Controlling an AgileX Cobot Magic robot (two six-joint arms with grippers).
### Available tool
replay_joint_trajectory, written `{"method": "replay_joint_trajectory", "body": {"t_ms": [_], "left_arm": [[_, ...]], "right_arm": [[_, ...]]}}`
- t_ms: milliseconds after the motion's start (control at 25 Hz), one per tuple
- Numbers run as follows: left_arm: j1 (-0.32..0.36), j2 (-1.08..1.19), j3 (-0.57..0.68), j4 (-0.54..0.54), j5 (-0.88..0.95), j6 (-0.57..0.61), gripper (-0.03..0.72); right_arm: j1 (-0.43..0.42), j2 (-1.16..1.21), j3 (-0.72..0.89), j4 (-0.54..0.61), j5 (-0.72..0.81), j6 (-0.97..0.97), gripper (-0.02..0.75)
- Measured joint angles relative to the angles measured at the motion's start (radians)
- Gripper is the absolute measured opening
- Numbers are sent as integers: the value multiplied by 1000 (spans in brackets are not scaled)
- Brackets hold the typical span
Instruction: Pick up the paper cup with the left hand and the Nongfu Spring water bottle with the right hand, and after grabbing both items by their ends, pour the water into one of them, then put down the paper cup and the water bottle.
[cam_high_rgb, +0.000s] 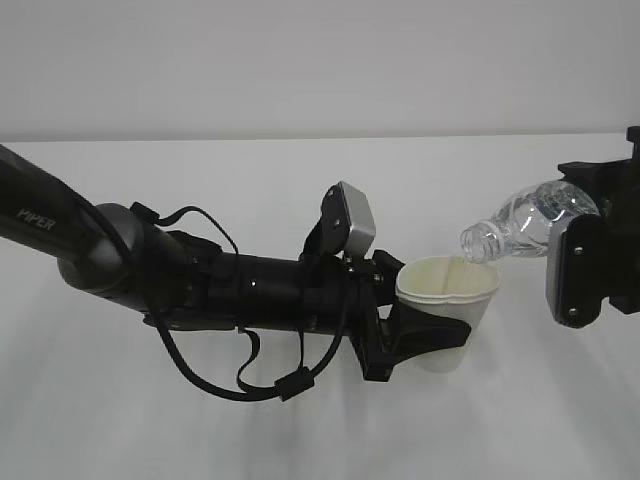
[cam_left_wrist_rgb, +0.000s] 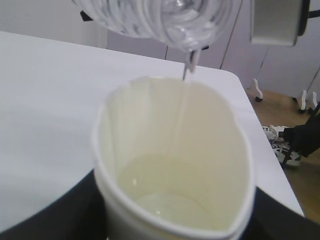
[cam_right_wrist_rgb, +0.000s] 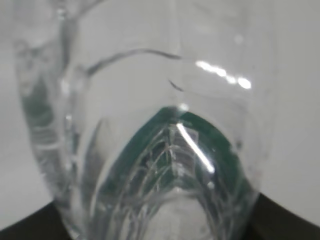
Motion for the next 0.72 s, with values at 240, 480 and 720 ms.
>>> {"method": "replay_joint_trajectory", "body": {"t_ms": [240,480,720], "left_arm": [[0,0,0,0,0,0,424],[0,0,0,0,0,0,423],[0,0,0,0,0,0,418]], "right_arm": [[0,0,0,-1,0,-2,403],[0,0,0,-2,0,-2,403],[0,0,0,-2,0,-2,403]]}}
